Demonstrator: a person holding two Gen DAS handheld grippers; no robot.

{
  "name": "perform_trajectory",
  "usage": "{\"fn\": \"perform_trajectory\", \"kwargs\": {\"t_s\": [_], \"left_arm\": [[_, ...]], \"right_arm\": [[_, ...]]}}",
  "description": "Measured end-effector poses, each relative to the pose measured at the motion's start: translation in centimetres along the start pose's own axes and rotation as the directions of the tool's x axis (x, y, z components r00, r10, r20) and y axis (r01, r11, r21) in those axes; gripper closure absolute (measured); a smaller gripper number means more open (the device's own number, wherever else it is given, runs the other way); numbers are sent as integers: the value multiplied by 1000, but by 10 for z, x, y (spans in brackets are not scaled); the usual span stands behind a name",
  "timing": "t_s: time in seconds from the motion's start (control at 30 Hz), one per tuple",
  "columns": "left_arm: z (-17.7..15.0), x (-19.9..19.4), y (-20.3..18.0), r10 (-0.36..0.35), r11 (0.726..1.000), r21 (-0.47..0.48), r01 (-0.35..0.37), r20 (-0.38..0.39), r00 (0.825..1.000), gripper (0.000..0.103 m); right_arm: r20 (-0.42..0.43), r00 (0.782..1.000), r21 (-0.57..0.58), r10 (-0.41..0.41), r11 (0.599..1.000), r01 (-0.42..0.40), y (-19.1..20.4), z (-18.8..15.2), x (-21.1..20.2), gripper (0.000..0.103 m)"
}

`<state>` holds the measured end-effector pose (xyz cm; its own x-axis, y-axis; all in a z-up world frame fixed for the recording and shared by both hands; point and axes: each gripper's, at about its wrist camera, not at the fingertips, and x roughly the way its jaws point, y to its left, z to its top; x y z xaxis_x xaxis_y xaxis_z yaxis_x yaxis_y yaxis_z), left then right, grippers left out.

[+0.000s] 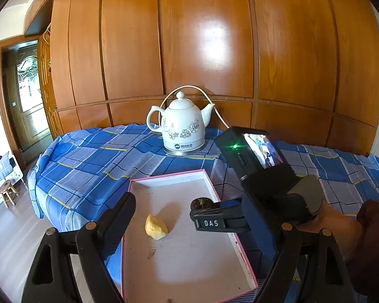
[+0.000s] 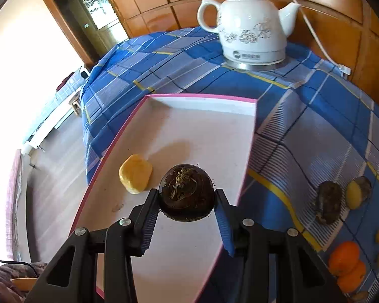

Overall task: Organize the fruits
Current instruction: 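Lower the dark round fruit beside the yellow fruit and open the right gripper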

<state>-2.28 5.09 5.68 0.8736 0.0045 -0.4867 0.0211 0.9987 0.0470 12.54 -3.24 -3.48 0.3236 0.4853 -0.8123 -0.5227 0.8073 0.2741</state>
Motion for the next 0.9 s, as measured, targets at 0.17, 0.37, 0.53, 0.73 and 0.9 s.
{"fn": "perform_trajectory", "kwargs": {"t_s": [0.17,0.37,0.53,0.73,0.9], "left_arm": [[0,2,2,3,1000,-6,-3,-8,1000,16],[-1,1,1,1,1000,-2,-1,-8,1000,15],[0,0,1,0,1000,-3,0,-7,1000,13],[0,0,-2,-6,1000,-6,6,-13,1000,12],[-3,5,-6,-25,1000,-9,24,-37,999,11]], "right_arm": [[-21,999,15,45,999,-45,1,-2,6,58],[-20,998,32,54,998,-53,-1,-5,7,57],[4,999,48,46,998,-46,-5,-6,-2,57],[40,999,66,-35,997,33,-20,-13,-20,57],[60,990,73,-124,990,120,-39,-21,-39,57]]}}
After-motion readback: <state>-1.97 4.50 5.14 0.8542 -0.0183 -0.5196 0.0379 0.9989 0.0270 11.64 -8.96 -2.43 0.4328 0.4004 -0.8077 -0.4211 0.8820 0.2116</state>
